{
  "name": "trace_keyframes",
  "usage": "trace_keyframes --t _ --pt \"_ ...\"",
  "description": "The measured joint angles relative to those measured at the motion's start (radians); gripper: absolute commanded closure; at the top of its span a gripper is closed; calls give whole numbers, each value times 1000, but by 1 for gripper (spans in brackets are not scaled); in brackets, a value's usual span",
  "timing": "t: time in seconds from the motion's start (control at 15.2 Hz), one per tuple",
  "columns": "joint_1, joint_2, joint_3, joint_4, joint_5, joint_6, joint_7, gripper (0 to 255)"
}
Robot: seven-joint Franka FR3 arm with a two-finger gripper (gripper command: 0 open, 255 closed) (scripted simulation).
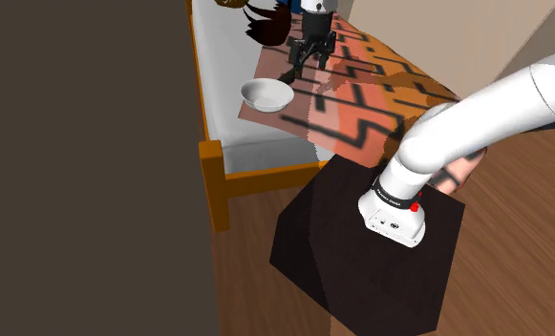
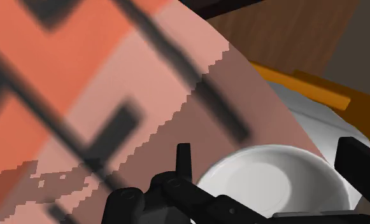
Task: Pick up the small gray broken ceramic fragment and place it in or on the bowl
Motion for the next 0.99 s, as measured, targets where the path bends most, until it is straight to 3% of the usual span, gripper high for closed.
trace_keyframes --t 0.53,0.99 --pt "-98 303 33 150 -21 168 333 0" --pt "-161 542 9 327 -59 243 602 0"
